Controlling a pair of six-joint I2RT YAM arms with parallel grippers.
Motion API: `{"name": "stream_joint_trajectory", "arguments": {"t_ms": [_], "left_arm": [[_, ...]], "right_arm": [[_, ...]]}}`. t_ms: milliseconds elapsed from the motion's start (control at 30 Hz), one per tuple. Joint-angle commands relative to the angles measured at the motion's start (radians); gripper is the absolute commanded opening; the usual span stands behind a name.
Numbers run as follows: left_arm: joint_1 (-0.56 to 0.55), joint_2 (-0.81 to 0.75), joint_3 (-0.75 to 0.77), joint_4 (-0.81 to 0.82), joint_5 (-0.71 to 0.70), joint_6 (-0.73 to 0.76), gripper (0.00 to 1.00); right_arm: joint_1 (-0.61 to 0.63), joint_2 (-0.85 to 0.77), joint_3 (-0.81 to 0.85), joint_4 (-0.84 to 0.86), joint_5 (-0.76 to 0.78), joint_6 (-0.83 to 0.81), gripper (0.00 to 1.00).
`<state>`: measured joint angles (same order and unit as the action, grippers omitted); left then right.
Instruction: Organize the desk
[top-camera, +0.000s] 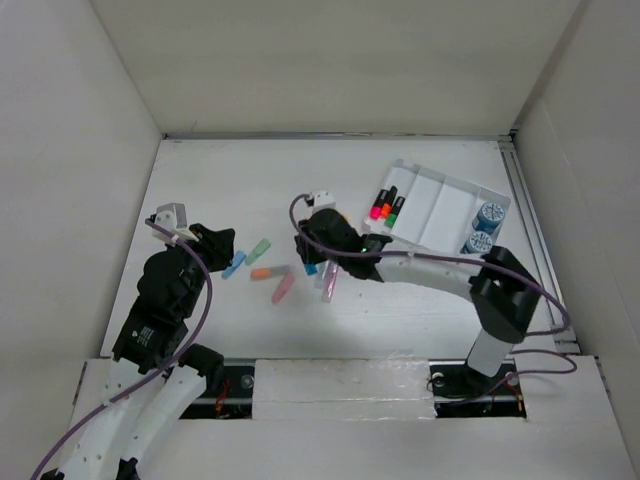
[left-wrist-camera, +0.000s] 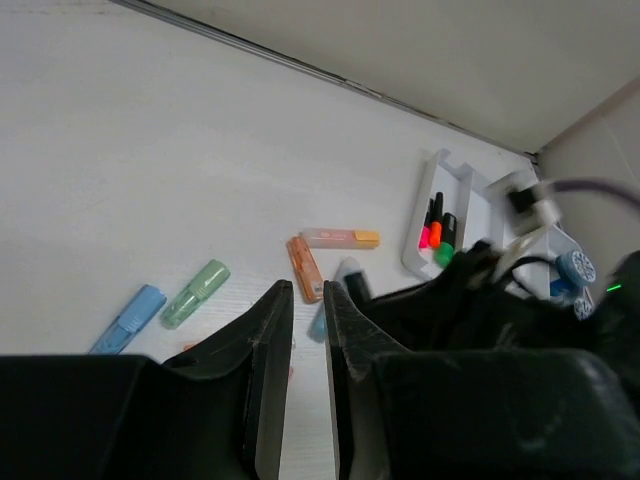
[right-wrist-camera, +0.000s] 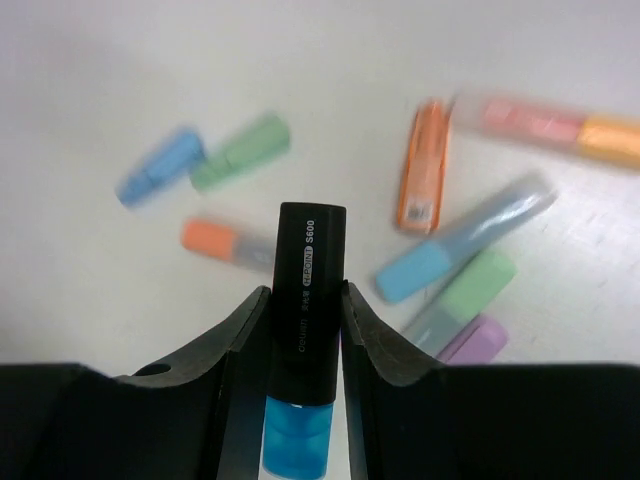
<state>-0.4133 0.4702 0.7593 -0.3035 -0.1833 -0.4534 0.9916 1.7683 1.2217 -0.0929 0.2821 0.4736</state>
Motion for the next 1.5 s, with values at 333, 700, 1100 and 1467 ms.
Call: {"name": "stream_joint_trajectory", "arguments": {"t_ms": [333, 700, 1100, 1467], "left_arm": [[-0.002, 0.001, -0.012, 0.046, 0.01, 0.012, 0.16], [-0.002, 0.005, -0.011, 0.044, 0.005, 0.012, 0.18], [-0.002, 0.007, -0.011, 0.044, 0.007, 0.01, 0.19], [-0.002, 0.004, -0.011, 0.043, 0.008, 0.012, 0.19]], "right_arm": [[-0.609, -0.087, -0.059, 0.237, -0.138, 0.115, 0.12], [-0.743, 0.131, 0.036, 0.24, -0.265, 0.195, 0.2], [-0.706, -0.029, -0.05, 0.283, -0.209, 0.148, 0.56], [-0.315, -0.026, -0.033, 0.108, -0.121, 0.003, 0.0]]}}
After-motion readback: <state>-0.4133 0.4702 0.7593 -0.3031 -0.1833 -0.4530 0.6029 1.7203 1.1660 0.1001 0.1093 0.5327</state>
